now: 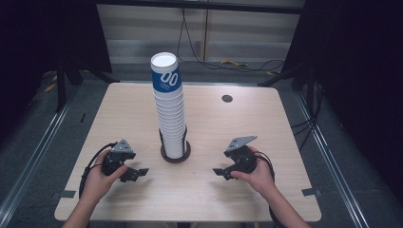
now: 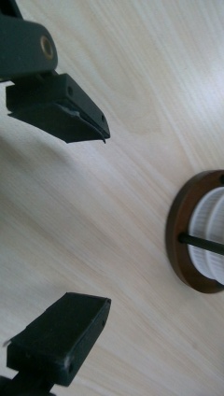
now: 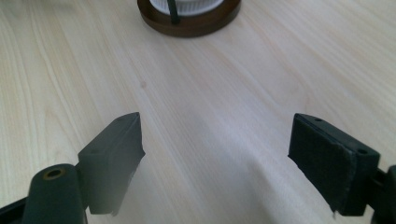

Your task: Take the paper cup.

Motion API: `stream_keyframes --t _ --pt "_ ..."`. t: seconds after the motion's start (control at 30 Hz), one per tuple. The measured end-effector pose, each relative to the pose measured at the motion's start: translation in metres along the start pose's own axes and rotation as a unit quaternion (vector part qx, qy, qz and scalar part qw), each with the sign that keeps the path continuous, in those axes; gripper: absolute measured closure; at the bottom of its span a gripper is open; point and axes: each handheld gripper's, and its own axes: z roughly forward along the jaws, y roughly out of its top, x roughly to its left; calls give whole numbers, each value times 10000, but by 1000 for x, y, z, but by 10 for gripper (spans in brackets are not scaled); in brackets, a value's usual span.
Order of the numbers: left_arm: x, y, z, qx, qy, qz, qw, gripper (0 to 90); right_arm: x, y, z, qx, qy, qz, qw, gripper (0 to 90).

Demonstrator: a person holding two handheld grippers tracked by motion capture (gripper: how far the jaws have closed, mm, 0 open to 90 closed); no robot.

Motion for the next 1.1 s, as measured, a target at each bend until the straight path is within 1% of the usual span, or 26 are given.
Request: stream_keyframes --t 0.03,0.07,0.1,0.13,0.2,0.23,0.27,0.33,0.37,0.4,0.43,0.47,0.5,0.57,0.6,0.63,0.67,0.7,0.77,0.83,0.87,0.93,0.97,1.03,1.07,1.1 --pt "0 2 -1 -30 -8 19 10000 159 0 3 -1 -9 34 -25 10000 167" --pt "-1 3 -2 -3 7 25 10000 159 1 7 -2 -26 36 -70 10000 167" --pt "-1 4 -2 30 -6 37 10000 159 1 14 -4 -61 102 -76 9999 167" --pt "-1 5 -3 43 -4 72 10000 159 1 14 -4 -61 102 -76 9999 167" --pt "-2 7 -4 19 24 99 9999 159 2 25 -8 -12 84 -139 9999 167" --pt "-2 9 -5 -2 32 124 9999 159 2 25 -8 -12 84 -139 9999 167" --pt "-2 10 -7 32 53 120 9999 159 2 28 -10 -19 98 -161 9998 167" --pt "-2 13 -9 46 28 156 9999 159 2 36 -14 -19 101 -220 9997 168" --pt "-1 14 -11 25 23 168 9999 159 2 39 -15 -8 119 -256 9996 168" --pt "-1 15 -12 29 31 169 9998 159 2 47 -19 -33 130 -275 9995 168" --pt "-1 17 -13 -30 15 145 9999 159 2 47 -19 -33 130 -275 9995 168" --pt "0 19 -16 -39 20 179 9998 159 1 54 -23 -106 218 -286 9993 168" --pt "1 20 -18 -96 -29 170 9998 159 1 54 -23 -106 218 -286 9993 168" --pt "2 24 -23 -225 -114 125 9996 159 1 61 -27 -131 204 -412 9989 167" --pt "2 26 -24 -266 -109 68 9996 158 1 64 -28 -123 201 -453 9987 168" --pt "3 28 -27 -244 -39 110 9996 159 1 67 -29 -99 211 -443 9987 167" --pt "3 30 -28 -251 -21 111 9996 159 1 70 -30 -87 230 -426 9988 168" --pt "3 33 -29 -243 30 147 9996 159 1 72 -31 -87 194 -453 9987 167" --pt "2 38 -32 -249 -1 141 9996 159 1 77 -34 -101 205 -500 9985 167" --pt "0 43 -34 -263 -53 200 9994 159 0 81 -36 -128 265 -477 9984 167" --pt "0 46 -36 -250 -28 249 9994 159 0 84 -38 -139 301 -473 9983 167" --pt "-2 52 -38 -246 -9 310 9992 159 -1 89 -42 -150 271 -525 9981 167" --pt "-2 55 -39 -252 -30 302 9992 159 -1 91 -43 -160 284 -527 9981 167" --pt "-3 60 -40 -278 -168 252 9992 159 -1 97 -48 -156 248 -556 9980 167" --pt "-4 63 -40 -271 -196 199 9992 159 -2 99 -49 -170 248 -565 9979 167" --pt "-4 66 -41 -237 -182 286 9991 159 -2 102 -51 -177 311 -534 9979 166"
